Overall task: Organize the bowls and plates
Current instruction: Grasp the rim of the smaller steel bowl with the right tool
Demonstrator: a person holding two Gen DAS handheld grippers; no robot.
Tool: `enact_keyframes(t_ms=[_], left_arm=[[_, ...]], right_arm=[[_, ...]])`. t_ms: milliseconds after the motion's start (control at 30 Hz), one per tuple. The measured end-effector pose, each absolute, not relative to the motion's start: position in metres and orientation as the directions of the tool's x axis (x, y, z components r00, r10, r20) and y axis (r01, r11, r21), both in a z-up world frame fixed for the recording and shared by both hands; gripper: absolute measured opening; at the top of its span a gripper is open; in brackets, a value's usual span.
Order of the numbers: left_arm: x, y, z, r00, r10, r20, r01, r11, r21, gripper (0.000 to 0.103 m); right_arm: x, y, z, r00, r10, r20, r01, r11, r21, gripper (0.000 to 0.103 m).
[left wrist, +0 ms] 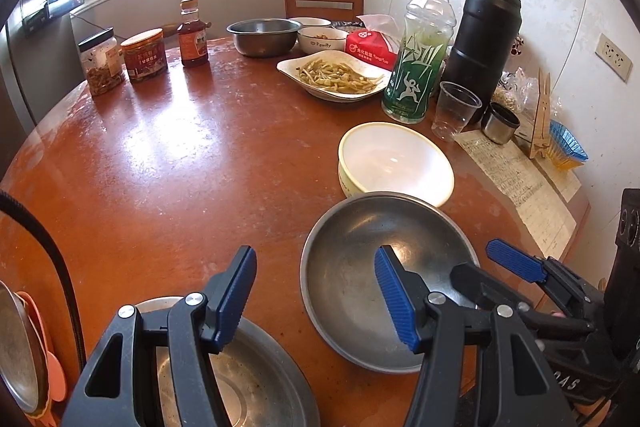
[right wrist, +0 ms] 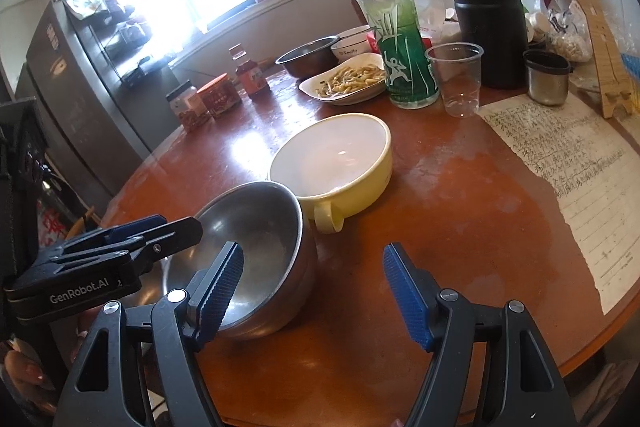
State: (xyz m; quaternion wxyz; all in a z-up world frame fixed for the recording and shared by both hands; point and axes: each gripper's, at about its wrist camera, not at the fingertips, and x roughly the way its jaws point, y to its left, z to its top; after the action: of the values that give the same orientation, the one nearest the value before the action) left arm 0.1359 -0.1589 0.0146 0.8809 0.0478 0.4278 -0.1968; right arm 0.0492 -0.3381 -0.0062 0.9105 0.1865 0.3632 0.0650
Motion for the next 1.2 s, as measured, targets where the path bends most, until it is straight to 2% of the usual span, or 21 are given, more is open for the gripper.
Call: enact_keyframes(t_ms=[100,267,400,567,667,1100,1200], left_arm=[[0.138,-0.162,0.010,0.552,-0.299,-0.778,0.397,0.915,-0.070,0.061],[0.143,-0.164,0.003,0.551,-0.282,-0.785,0.394,0.918,-0.053,0.061],[0.145,-0.165,0.000,0.547,-0.295,-0.784,0.401,0.914,-0.064,0.061],[0.146,-0.168,-0.004,0.528,-0.324,-0.785,0.419,0.904,-0.092,0.060],[0.148,-0.168,-0.006,0.500,-0.365,-0.785,0.426,0.893,-0.144,0.046],[0.148,-0.157,-0.005,0.499,-0.390,-0.774,0.403,0.895,-0.191,0.041],[0.146,-0.152,-0.002,0.498,-0.406,-0.766,0.401,0.891,-0.211,0.035]], right_arm=[[0.053,-0.331,-0.011,0.710,0.272,-0.649,0.003,0.921,0.390,0.072],[0.060,-0.322,-0.018,0.690,0.273,-0.670,-0.006,0.928,0.372,0.060],[0.062,-0.320,-0.019,0.691,0.273,-0.669,-0.011,0.930,0.368,0.054],[0.065,-0.315,-0.020,0.686,0.277,-0.673,-0.028,0.934,0.356,0.034],[0.068,-0.314,-0.020,0.688,0.273,-0.673,-0.021,0.934,0.357,0.031],[0.071,-0.319,-0.013,0.702,0.284,-0.653,0.007,0.914,0.406,0.024],[0.070,-0.319,-0.010,0.710,0.281,-0.646,0.012,0.912,0.410,0.024]])
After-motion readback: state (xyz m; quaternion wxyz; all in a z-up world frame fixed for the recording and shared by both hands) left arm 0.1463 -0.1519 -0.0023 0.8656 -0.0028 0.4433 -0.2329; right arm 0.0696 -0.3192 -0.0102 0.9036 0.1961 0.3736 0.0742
